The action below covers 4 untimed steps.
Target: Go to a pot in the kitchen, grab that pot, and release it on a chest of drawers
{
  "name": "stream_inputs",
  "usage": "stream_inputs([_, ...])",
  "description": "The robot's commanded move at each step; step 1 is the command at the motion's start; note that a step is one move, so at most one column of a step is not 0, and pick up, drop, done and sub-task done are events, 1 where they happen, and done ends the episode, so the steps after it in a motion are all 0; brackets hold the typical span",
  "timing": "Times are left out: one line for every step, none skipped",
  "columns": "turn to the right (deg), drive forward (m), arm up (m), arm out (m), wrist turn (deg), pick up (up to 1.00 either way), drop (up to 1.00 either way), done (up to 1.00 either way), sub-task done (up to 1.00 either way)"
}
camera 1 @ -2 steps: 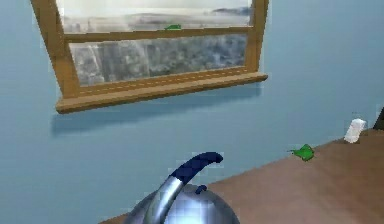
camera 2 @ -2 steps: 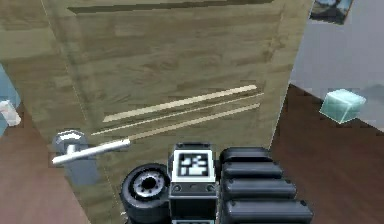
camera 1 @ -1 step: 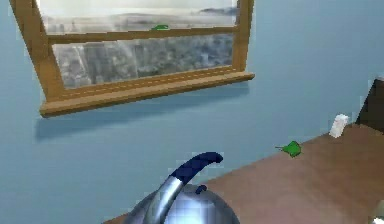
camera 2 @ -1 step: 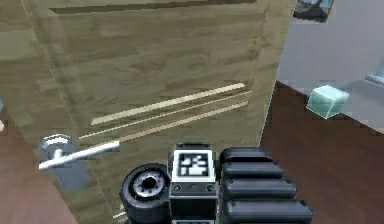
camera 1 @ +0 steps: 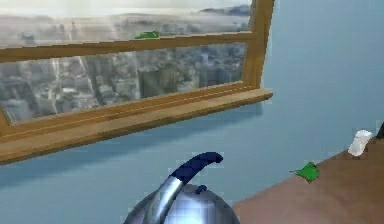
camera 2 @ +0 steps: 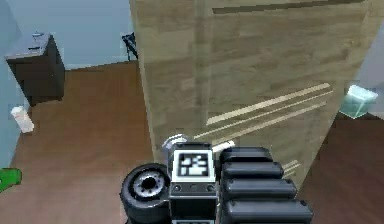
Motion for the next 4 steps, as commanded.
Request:
stream_inputs([0.0,0.30,0.00,0.00,0.0,0.00,0.00,0.00,0.00])
stream_inputs([45.0,0.00,0.00,0.00,0.0,0.00,0.00,0.00,0.00])
stream_inputs([15.0,0.00,0.00,0.00,0.0,0.00,0.00,0.00,0.00])
stream_inputs([0.0,0.45,0.00,0.00,0.0,0.00,0.00,0.00,0.00])
